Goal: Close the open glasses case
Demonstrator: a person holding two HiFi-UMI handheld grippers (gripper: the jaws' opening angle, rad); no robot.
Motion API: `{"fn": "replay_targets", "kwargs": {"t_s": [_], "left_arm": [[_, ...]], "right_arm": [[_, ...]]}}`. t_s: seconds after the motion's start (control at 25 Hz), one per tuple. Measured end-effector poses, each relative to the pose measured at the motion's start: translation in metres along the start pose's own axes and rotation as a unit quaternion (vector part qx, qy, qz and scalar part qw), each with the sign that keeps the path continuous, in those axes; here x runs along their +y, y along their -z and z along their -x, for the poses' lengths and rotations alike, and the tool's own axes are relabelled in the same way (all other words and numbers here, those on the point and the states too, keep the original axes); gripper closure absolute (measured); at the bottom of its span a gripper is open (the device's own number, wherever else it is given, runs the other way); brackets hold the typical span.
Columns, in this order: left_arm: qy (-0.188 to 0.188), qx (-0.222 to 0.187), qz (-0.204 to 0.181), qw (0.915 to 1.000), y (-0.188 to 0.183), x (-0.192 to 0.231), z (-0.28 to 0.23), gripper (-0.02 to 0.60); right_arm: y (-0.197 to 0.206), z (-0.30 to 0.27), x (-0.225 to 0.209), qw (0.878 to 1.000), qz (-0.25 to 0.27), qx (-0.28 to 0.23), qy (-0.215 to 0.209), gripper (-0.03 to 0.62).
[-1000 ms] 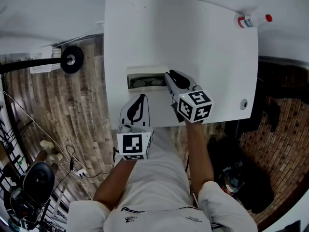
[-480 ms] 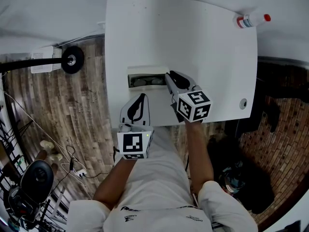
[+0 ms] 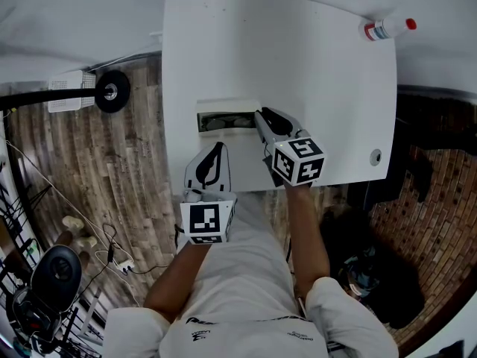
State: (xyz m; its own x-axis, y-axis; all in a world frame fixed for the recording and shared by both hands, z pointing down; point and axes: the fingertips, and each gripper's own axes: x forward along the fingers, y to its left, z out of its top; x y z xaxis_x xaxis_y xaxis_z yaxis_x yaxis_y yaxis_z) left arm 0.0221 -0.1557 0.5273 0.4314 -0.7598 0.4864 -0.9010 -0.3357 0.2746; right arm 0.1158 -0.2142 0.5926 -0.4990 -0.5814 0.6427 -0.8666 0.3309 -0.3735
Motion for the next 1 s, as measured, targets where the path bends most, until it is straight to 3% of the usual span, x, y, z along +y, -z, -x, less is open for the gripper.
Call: {"fn": "replay_targets", "kwargs": {"t_s": [1.0], "left_arm": [[-0.002, -0.002, -0.014, 0.9999, 0.007, 0.0, 0.013, 0.583]], "right_arm": [[0.014, 0.01, 0.006, 1.0, -0.001, 0.006, 0.009, 0.533]]}}
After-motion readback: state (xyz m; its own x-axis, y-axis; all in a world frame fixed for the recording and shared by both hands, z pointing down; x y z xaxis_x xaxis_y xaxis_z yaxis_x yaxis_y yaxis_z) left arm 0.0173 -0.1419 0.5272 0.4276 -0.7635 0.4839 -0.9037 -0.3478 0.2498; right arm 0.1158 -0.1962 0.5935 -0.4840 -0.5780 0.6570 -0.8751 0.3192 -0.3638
